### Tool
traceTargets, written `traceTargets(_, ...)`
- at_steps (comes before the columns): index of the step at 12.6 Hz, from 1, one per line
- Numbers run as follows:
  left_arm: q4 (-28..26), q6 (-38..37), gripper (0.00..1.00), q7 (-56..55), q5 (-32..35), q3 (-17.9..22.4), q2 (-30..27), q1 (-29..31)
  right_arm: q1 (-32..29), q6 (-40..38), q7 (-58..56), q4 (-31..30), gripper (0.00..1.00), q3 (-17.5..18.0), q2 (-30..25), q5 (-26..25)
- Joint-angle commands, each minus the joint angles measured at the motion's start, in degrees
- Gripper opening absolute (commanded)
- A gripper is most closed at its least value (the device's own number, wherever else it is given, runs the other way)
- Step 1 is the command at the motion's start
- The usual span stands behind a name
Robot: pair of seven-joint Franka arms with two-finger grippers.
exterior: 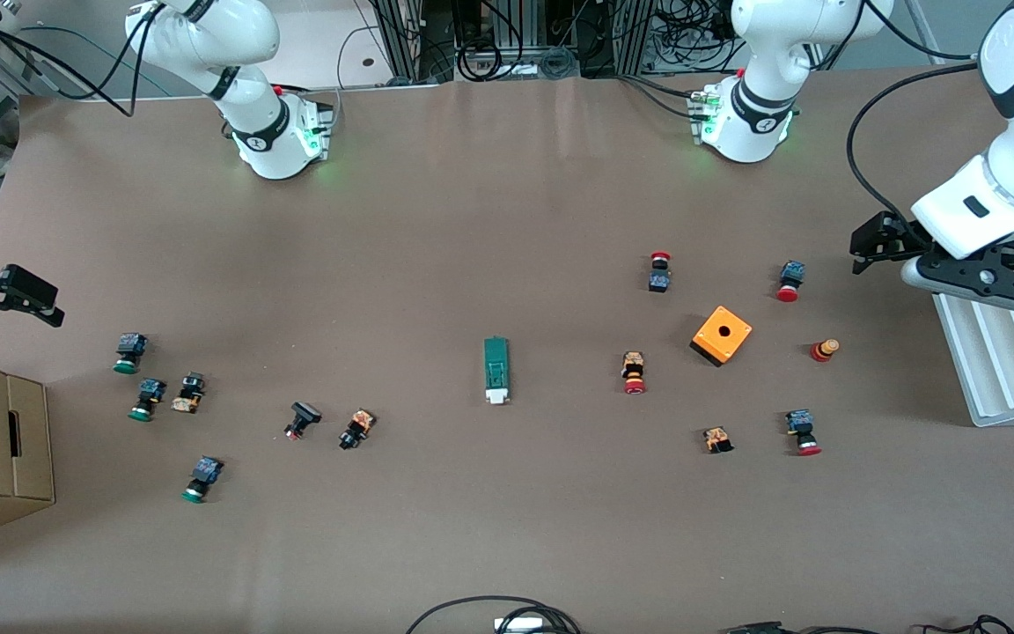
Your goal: Close load switch with both arms
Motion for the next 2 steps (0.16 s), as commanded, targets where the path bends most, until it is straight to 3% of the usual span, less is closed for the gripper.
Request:
traceTargets(1, 0.7, -1.2, 1.00, 0.1, -0.5, 0.2, -0.2, -0.5, 0.2, -0.5, -0.2, 0.4, 1.00, -0.2, -0.3, -1.2)
traceTargets(2, 0.7, -1.3, 1.00, -0.1, -0.5, 0.2, -0.2, -0.5, 0.2, -0.5, -0.2, 0.4, 1.00, -0.2, -0.3, -1.2)
